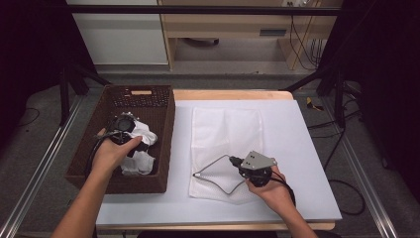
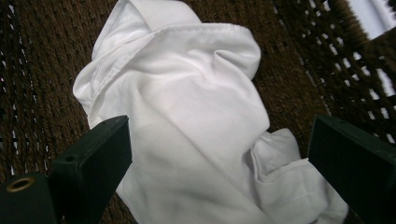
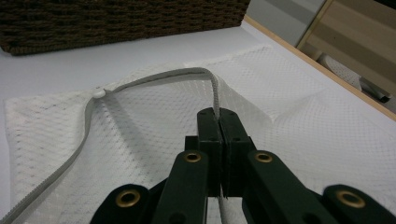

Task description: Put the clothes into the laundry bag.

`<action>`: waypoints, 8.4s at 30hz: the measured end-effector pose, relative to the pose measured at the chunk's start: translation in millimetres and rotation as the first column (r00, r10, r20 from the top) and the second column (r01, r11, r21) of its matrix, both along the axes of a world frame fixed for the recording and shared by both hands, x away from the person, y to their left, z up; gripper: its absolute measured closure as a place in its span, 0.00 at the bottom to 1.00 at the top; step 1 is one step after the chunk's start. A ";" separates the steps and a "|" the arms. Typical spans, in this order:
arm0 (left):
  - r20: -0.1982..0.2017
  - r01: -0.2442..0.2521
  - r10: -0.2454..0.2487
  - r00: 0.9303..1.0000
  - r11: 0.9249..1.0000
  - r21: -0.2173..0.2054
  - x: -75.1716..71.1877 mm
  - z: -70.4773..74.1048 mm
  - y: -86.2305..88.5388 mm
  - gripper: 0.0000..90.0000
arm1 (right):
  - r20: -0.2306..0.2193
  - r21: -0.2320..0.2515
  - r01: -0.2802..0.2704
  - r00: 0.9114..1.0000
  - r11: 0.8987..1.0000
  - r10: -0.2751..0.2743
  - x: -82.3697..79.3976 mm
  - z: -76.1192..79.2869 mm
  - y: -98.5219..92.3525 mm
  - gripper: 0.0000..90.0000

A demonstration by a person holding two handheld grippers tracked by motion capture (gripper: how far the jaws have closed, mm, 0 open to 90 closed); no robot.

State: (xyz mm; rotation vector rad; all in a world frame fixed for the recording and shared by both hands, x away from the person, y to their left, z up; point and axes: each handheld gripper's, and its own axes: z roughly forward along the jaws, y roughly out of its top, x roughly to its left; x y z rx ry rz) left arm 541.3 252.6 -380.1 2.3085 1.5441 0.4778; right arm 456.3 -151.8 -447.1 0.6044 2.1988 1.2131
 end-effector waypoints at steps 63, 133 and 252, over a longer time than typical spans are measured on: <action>-0.166 -0.010 0.010 0.986 1.000 -0.001 23.0 -52.4 9.8 0.36 | -0.025 0.015 -0.016 1.000 1.000 0.017 0.5 0.4 -7.0 0.99; 0.396 0.216 -0.146 0.907 0.967 -0.139 -65.8 61.4 -6.6 0.78 | -0.134 0.069 0.000 0.991 0.998 0.009 9.8 -11.3 -19.7 0.99; 0.438 0.602 -0.466 0.769 0.757 -0.252 -162.4 39.2 -152.5 0.78 | -0.280 0.283 0.083 0.960 0.955 0.000 32.9 -14.2 -44.9 0.99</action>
